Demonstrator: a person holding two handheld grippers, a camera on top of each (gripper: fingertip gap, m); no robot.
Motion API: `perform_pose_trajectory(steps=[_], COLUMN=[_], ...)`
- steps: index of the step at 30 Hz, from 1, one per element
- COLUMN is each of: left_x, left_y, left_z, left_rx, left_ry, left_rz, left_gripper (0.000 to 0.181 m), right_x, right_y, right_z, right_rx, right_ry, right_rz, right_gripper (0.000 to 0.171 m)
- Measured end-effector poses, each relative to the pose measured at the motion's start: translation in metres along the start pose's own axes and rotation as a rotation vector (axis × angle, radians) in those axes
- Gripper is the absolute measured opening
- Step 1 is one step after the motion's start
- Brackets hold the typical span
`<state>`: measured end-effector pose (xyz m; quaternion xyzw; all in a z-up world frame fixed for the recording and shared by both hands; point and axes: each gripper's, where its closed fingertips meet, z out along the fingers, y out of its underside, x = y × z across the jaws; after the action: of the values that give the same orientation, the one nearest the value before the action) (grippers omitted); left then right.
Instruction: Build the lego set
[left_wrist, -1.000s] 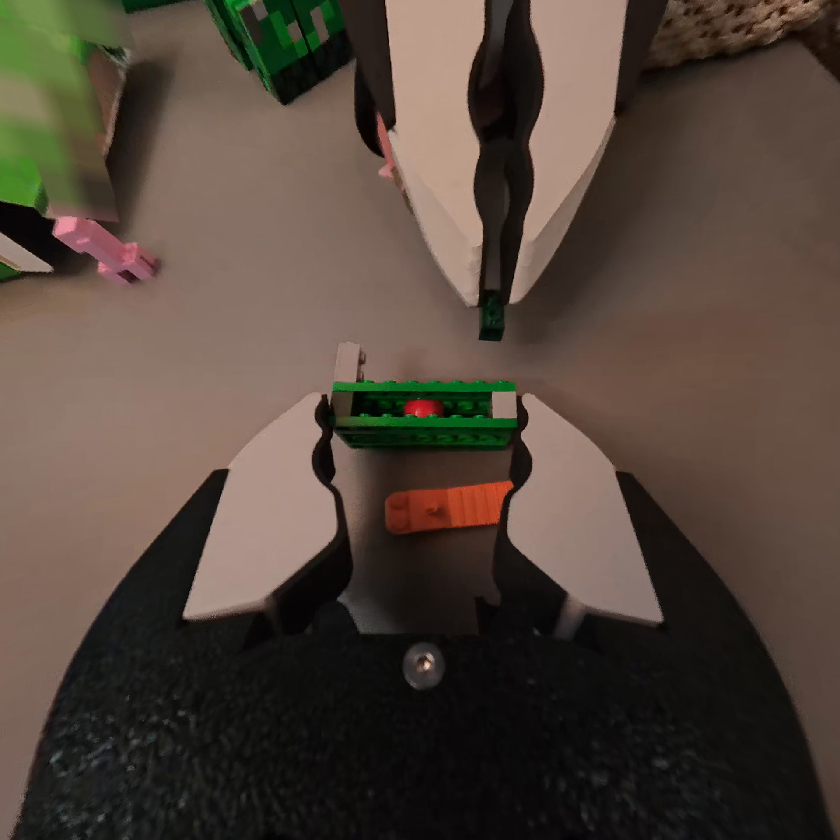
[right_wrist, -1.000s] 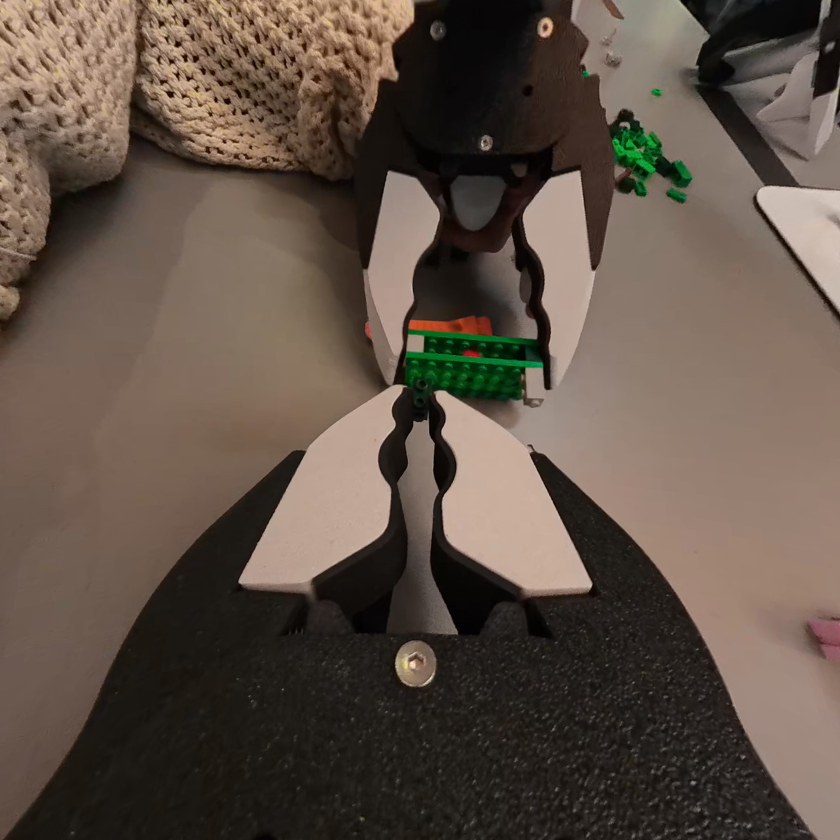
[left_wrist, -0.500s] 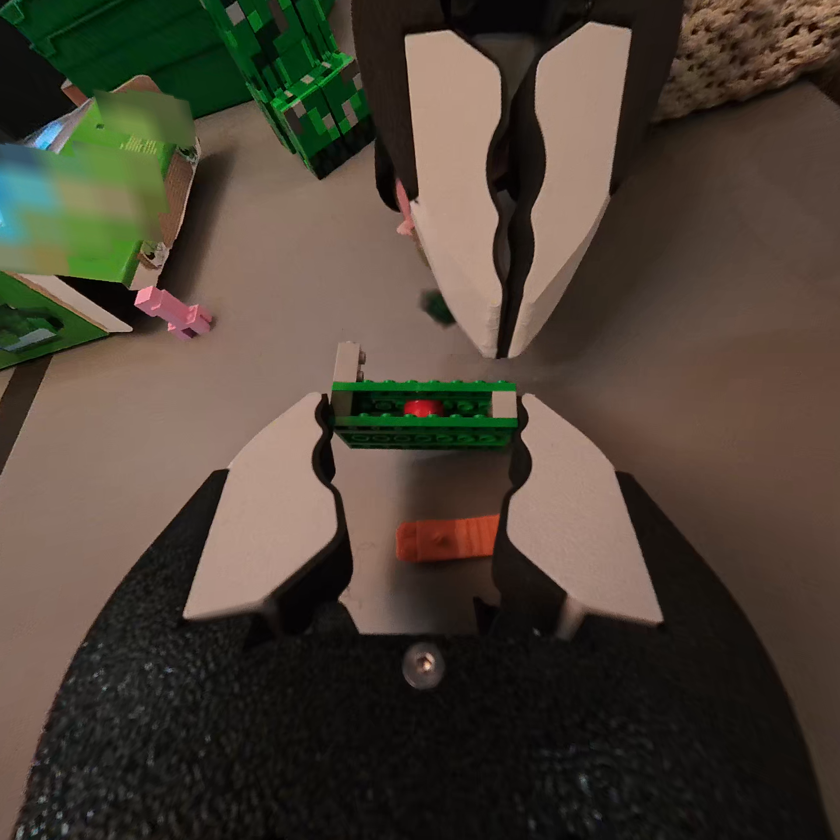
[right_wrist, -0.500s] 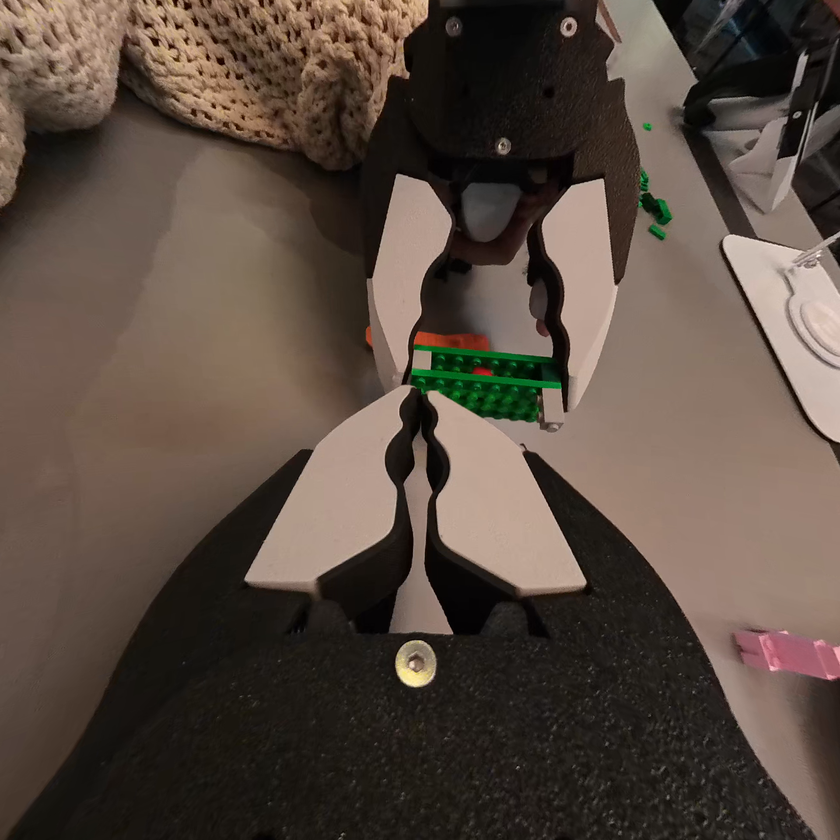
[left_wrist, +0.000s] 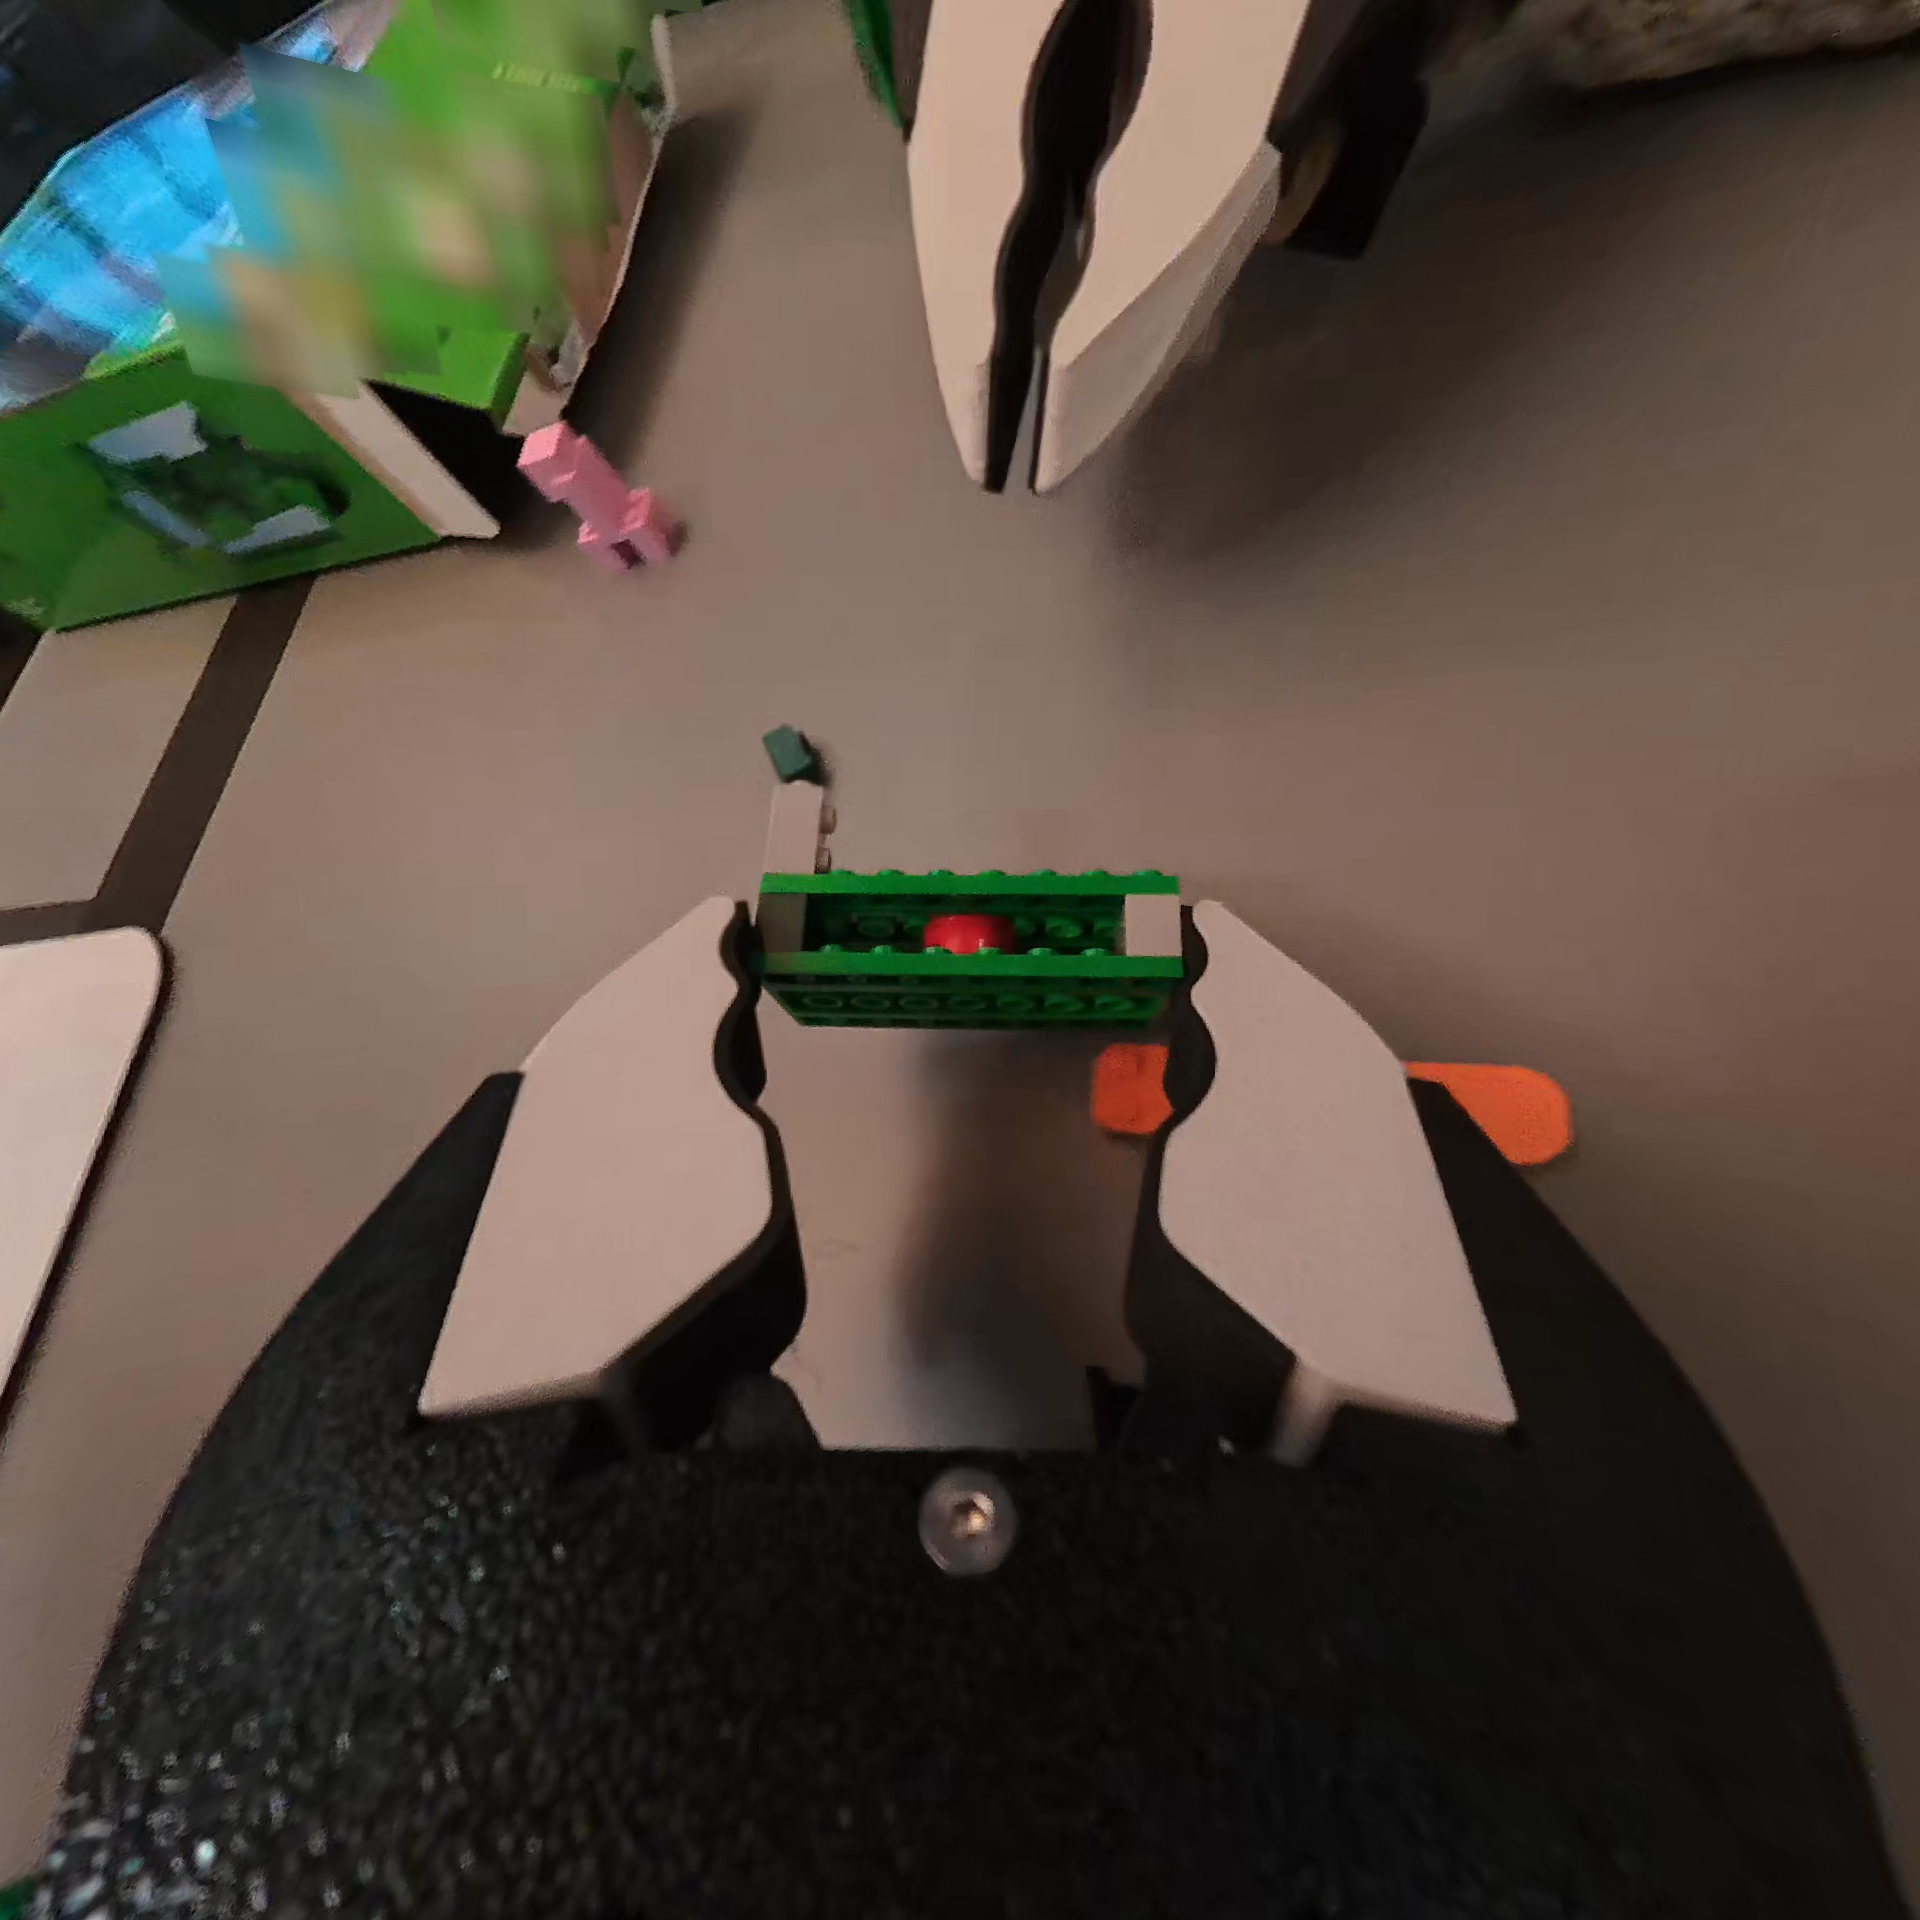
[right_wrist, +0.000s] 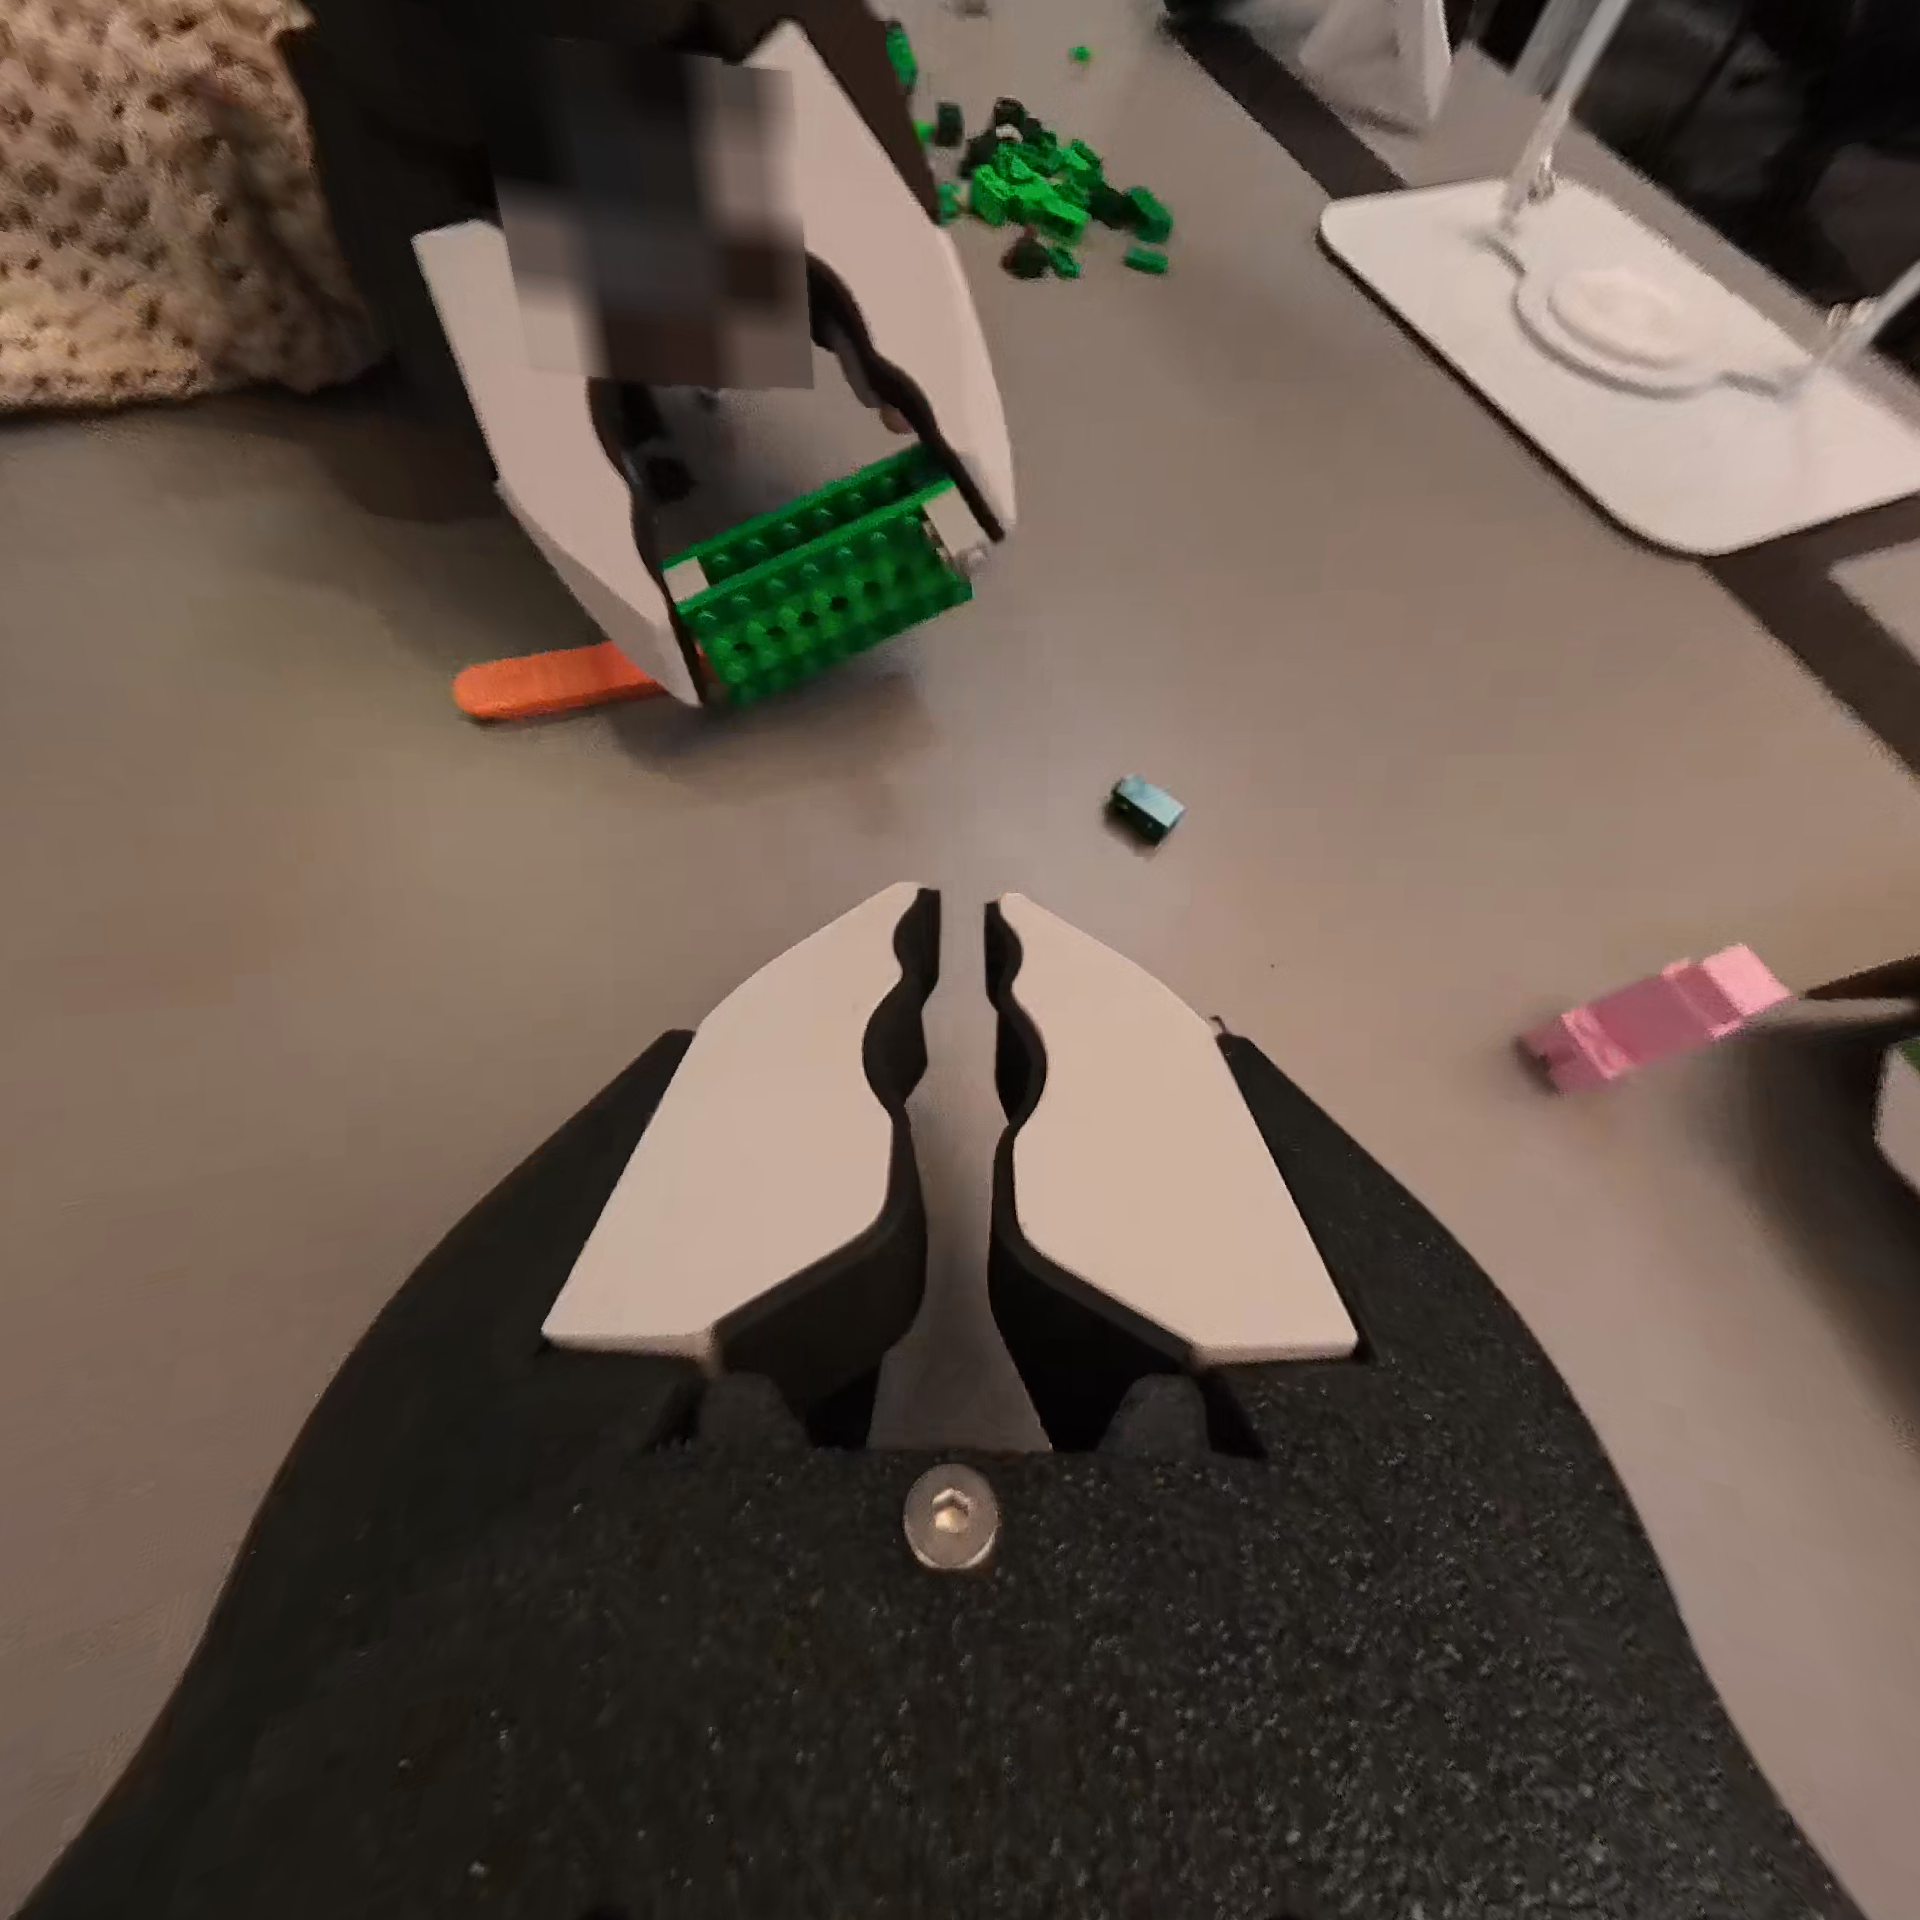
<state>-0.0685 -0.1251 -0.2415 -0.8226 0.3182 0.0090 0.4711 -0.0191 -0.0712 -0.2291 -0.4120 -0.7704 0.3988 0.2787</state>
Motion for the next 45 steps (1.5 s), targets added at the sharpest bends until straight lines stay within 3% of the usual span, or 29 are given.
perform_pose_trajectory(steps=[5, 13, 20, 23, 30, 32, 37, 45], left_x=[-0.019, -0.022, -0.019, -0.019, -0.014, -0.012, -0.022, -0.047], left_y=[0.006, 0.009, 0.009, 0.008, 0.001, 0.0, 0.002, 0.023], left_z=[-0.003, -0.003, -0.002, -0.002, -0.001, 0.0, -0.005, -0.013], left_rx=[0.022, 0.024, 0.021, 0.02, 0.04, 0.038, 0.032, 0.03], left_ry=[-0.082, -0.072, -0.05, -0.059, -0.045, -0.049, -0.107, -0.202], left_rz=[-0.071, -0.088, -0.084, -0.075, -0.065, -0.048, -0.023, -0.07], left_gripper=[0.076, 0.076, 0.075, 0.076, 0.076, 0.076, 0.076, 0.076], right_x=[0.028, 0.036, 0.046, 0.047, 0.011, 0.011, 0.037, 0.033], right_y=[0.008, -0.007, 0.011, 0.011, 0.016, 0.021, -0.006, -0.013], right_z=[0.031, 0.051, 0.062, 0.065, 0.025, 0.018, 0.036, 0.068], right_rx=[-0.07, -0.174, -0.396, -0.467, -0.582, -0.615, -0.378, -0.223], right_ry=[0.003, -0.12, -0.314, -0.36, -0.588, -0.553, -0.305, -0.272], right_rz=[0.055, -0.216, -0.485, -0.438, -0.075, -0.064, -0.23, -0.233], right_gripper=[0.026, 0.025, 0.023, 0.007, 0.0, 0.0, 0.016, 0.02])
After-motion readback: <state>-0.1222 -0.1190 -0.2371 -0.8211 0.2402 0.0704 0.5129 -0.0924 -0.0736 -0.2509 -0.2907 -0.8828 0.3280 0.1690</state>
